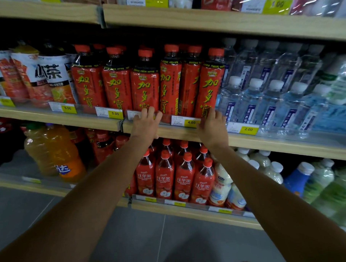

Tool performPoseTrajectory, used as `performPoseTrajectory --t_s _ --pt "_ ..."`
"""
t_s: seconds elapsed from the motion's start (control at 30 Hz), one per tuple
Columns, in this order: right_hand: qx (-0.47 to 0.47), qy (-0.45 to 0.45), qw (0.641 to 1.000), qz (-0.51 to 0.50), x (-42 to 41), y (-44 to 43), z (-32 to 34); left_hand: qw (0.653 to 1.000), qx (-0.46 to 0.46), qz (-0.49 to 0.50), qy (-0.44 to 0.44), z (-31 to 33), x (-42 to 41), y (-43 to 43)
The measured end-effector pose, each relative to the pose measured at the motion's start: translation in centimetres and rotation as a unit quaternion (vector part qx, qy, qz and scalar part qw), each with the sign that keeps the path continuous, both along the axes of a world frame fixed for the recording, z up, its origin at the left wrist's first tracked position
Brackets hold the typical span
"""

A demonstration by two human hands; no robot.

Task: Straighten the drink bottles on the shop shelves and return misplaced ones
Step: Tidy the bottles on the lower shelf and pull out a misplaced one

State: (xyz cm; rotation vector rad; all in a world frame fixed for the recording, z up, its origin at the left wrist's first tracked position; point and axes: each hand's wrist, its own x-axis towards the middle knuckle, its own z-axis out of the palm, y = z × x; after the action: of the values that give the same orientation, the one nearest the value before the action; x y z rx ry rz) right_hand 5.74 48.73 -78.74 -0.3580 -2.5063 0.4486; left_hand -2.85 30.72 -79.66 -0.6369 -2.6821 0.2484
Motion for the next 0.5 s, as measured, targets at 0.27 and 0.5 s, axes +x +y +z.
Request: performPoseTrajectory --t_s 0.27,0.5 --pt "0.17 -0.116 0.977 0.053 3.4 -1.2 -2.6 0.996 -0.007 0.024 -0.087 -2.7 3.8 -0.5" --pt "0.198 -0.189 0.955 0.111 6.9 -3.5 -8.6 0.992 -0.002 -0.019 -0.125 -9.8 9.6 -2.8"
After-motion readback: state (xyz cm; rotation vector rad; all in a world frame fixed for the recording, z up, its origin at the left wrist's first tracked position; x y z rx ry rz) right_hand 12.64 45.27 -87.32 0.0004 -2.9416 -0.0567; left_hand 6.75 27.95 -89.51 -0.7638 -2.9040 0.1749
